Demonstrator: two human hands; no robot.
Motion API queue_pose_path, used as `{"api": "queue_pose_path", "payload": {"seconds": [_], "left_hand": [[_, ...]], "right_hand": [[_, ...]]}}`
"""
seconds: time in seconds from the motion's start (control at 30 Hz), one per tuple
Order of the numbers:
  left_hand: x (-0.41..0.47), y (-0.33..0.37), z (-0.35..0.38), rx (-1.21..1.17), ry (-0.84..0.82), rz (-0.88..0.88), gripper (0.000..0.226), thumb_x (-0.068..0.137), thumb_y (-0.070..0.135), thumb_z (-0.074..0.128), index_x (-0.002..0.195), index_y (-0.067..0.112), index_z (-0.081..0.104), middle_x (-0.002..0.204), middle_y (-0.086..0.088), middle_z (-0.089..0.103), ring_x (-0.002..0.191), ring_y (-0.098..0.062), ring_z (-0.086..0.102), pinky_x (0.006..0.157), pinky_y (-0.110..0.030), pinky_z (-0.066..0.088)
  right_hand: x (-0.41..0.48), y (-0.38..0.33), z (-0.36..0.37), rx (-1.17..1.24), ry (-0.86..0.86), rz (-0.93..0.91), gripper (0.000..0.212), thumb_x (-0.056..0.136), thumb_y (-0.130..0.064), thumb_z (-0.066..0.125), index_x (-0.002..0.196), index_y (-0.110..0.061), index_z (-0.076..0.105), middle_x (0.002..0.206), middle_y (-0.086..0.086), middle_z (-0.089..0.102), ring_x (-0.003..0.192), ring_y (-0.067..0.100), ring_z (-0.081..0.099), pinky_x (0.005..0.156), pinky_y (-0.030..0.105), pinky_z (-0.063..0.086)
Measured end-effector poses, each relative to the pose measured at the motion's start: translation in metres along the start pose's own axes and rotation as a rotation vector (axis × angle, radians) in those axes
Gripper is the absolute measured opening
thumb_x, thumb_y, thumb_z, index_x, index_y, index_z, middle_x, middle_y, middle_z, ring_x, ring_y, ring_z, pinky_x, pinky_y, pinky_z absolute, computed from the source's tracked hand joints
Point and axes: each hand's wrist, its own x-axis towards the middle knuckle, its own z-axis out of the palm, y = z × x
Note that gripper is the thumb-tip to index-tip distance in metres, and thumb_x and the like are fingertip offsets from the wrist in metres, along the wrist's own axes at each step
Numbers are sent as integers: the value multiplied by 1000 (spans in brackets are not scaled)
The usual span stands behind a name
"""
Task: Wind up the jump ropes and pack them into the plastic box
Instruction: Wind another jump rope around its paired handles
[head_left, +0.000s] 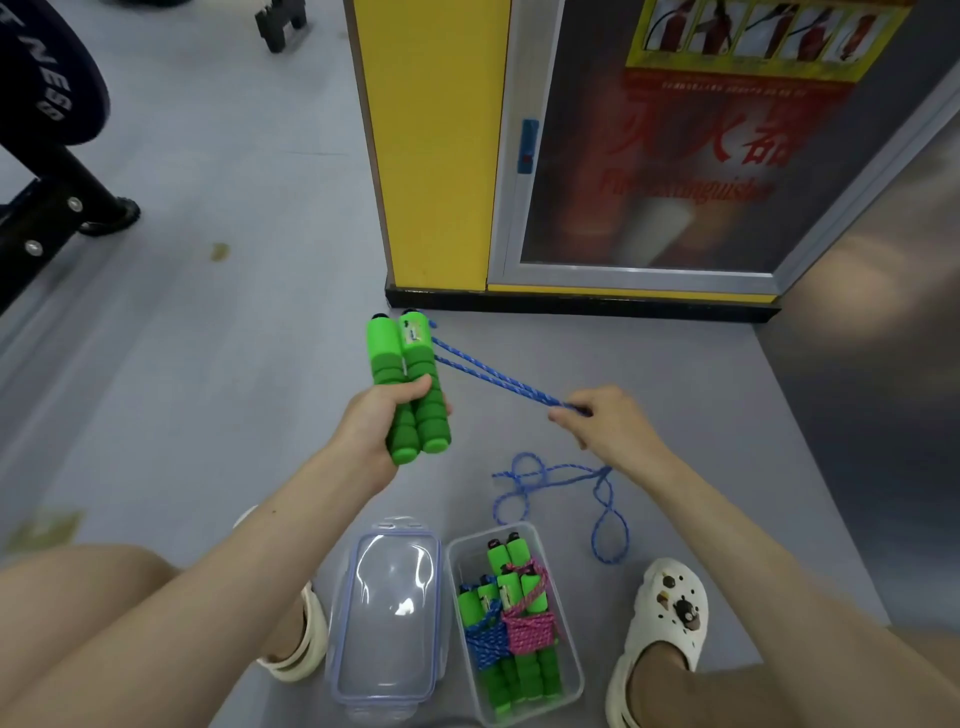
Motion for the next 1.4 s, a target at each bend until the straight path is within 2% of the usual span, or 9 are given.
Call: {"api": "queue_pose_path", "payload": {"seconds": [0.13,0.2,0.27,0.4,0.47,0.63,0.83,1.03,1.4], "left_hand": [[-8,-4,0,190,-122,-65,19,89,4,57,107,2,60,84,-13,67,71,-23,68,64,-30,57],[-18,-7,5,290,-285,-157,18,88,4,56,105,1,61,86,-15,68,73,-24,69,64,-31,57],[-24,-8,9,309,-384,-208,24,84,5,57,108,1,60,88,-17,69,73,-25,69,62,-31,57],[-30,-8,12,318,-503,-293,28,77,6,60,105,2,60,83,-17,69,68,-25,68,57,-30,56],[-31,-7,12,314,-545,-316,29,76,3,63,104,2,60,82,-17,69,67,-25,68,56,-31,56],[-30,-2,6,287,-573,-317,35,72,11,57,105,1,58,81,-18,67,63,-25,66,54,-31,55],[-29,-5,4,273,-591,-297,34,73,11,56,105,0,59,80,-19,66,61,-26,65,52,-30,54],[-26,-10,6,178,-546,-268,40,70,14,60,107,1,58,80,-17,66,61,-24,64,53,-30,53],[-24,-13,10,173,-510,-273,38,72,14,59,107,0,58,80,-16,66,61,-23,64,53,-29,53]], "right_hand": [[-3,3,1,-247,-156,150,25,92,-37,57,74,-21,60,75,2,58,76,20,57,62,30,42],[-6,-8,6,101,-253,243,42,90,-30,62,129,-17,54,126,8,56,118,23,52,94,31,42],[-3,-16,9,485,-123,242,64,88,-8,60,145,-19,33,146,6,38,134,20,38,101,30,34],[4,-23,10,753,-17,162,45,78,15,47,114,-11,58,108,4,62,106,16,54,87,20,43],[3,-24,13,745,-27,148,21,75,7,54,93,1,64,87,9,63,89,19,55,94,34,47],[-1,-22,12,795,-55,78,17,90,-2,53,99,2,68,98,24,68,89,19,63,96,35,44],[-3,-19,8,978,-152,92,21,98,-5,40,88,-5,59,68,7,57,43,12,39,46,24,29],[-2,-19,8,1277,5,174,15,95,2,43,92,-12,46,65,11,64,45,13,45,46,23,36],[-8,-17,14,378,294,-127,13,86,-14,66,94,-17,56,91,-5,57,75,1,52,65,8,38]]}}
